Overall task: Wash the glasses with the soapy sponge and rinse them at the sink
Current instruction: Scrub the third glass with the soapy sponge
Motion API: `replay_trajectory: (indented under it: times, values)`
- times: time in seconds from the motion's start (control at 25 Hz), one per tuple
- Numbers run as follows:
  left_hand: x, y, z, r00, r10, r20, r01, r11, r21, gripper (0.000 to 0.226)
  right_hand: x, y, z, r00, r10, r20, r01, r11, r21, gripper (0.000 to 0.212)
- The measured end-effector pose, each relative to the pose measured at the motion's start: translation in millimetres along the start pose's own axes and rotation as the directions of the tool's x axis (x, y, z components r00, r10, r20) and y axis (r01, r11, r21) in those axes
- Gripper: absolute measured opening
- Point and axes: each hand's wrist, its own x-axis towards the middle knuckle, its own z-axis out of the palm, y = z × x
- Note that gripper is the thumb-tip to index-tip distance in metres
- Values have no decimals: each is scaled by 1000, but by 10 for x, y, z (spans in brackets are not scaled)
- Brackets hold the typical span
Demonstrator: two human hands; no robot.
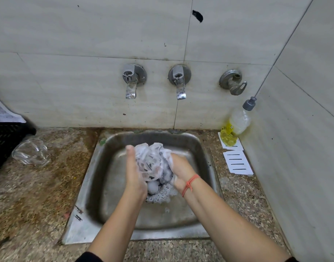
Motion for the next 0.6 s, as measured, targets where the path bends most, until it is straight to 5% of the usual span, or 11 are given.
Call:
replay_trajectory:
  times: [0.12, 0.28, 0.44, 0.6]
  values:
    - [60, -81, -45, 995, 96, 33, -100, 979, 175, 30, -12, -114, 4, 987, 103, 124, -83, 984, -160, 25]
    - [185, -18, -105, 958, -262, -118, 243, 958, -153, 19, -54, -294, -51, 961, 123, 246, -98, 989, -115, 33]
    - [188, 49, -154, 810, -584, -52, 523, 760, -385, 45, -169, -317, -113, 978, -205, 45, 205, 979, -9, 14]
    - [201, 125, -75, 740, -672, -16, 593, 664, -455, 39, -176, -113, -120, 871, -491, 18, 483, 849, -217, 32]
